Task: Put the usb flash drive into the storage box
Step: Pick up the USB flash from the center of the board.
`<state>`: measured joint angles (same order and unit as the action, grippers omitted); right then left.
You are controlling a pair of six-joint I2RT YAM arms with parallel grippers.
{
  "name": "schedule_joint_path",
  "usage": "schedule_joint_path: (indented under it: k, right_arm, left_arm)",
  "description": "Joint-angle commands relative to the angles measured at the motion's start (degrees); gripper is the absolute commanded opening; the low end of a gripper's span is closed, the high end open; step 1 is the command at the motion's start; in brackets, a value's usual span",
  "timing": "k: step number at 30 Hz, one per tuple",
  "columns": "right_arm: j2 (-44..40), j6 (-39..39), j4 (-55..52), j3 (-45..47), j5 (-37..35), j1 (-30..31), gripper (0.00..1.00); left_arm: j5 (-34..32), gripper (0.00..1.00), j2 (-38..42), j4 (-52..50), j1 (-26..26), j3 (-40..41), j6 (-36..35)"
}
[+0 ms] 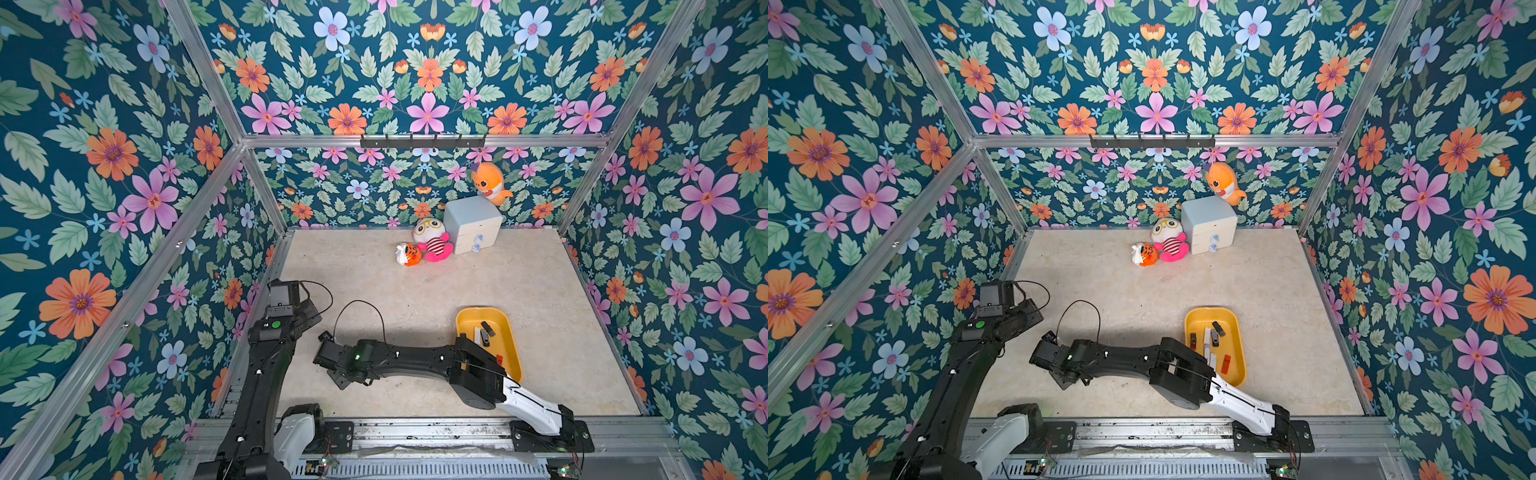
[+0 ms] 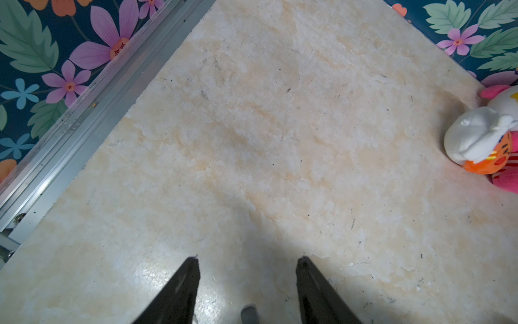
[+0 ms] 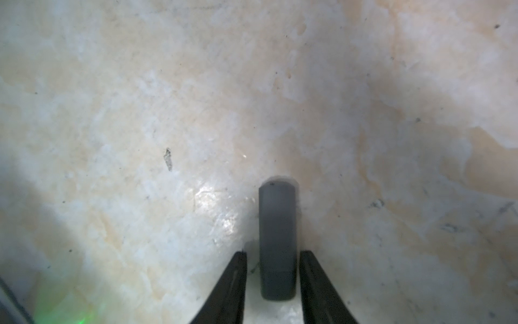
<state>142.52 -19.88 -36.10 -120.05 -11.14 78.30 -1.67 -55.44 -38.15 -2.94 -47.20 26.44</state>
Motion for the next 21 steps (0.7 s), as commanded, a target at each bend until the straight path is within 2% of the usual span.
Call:
schedule_joint_path:
  k: [1,8,13,16,21]
  right_arm:
    - [2.1,0.1,-5.9,-1.1,-1.4,0.0,0.34]
    - [2.3,-0.2,-7.3,-2.1,-3.6,0.1,0.19]
    - [-1.6,-1.0,-5.3,-0.2,-2.6,-0.1,0.14]
    - [-6.8,-2.0,-2.1,4.0,-1.7,-0.9,0.12]
    - [-20.7,-5.1,4.9,18.0,-0.7,-3.2,0.11]
  left_arm:
    - [-0.1,0.61,0.1,0.8,0.0,0.1,-0.8]
    - [0.1,0.61,-0.2,0.8,0.0,0.2,-0.8]
    - [0.4,0.61,-0.4,0.9,0.0,0.3,-0.8]
    - [0.7,0.61,-0.4,1.0,0.0,0.3,-0.8]
    - [1.1,0.61,-0.1,1.2,0.0,0.4,-0.9]
